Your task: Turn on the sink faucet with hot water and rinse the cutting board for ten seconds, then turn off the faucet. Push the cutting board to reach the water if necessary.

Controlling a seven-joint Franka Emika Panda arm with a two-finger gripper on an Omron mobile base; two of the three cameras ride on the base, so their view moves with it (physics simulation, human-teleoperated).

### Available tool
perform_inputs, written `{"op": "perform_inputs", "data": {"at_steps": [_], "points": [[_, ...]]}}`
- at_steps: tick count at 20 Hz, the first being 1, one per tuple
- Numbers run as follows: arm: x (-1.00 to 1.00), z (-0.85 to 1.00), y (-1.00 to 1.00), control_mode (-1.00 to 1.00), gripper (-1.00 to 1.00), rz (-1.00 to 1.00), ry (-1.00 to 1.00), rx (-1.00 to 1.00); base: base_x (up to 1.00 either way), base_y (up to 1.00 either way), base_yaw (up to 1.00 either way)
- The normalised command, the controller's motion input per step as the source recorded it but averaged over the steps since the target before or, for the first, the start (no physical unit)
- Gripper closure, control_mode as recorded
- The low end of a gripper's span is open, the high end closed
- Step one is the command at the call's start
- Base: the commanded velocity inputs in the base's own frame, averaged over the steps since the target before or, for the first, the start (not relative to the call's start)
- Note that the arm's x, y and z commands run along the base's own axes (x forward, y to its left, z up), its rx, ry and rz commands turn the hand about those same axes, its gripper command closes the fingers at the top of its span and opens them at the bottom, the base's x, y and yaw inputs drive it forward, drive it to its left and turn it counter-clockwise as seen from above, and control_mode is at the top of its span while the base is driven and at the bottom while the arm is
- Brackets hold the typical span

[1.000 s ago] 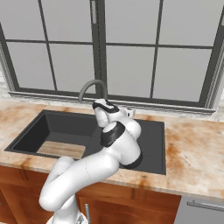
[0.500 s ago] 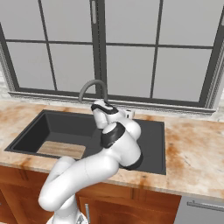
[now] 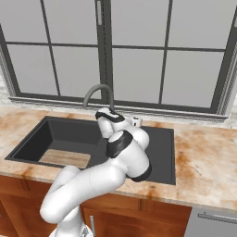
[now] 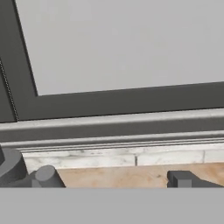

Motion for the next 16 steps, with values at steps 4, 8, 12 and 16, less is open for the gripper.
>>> {"op": "perform_inputs", "data": {"at_steps": [4, 8, 12, 16], "points": [[-0.06, 0.00, -0.13, -1.00, -1.00, 0.00, 0.00, 0.00, 0.00, 0.00, 0.00], [-0.08, 0.00, -0.15, -1.00, -1.00, 0.00, 0.00, 0.00, 0.00, 0.00, 0.00], [-0.08, 0.00, -0.16, -1.00, -1.00, 0.00, 0.00, 0.00, 0.00, 0.00, 0.00], [-0.10, 0.00, -0.21, -1.00, -1.00, 0.00, 0.00, 0.00, 0.00, 0.00, 0.00]]}}
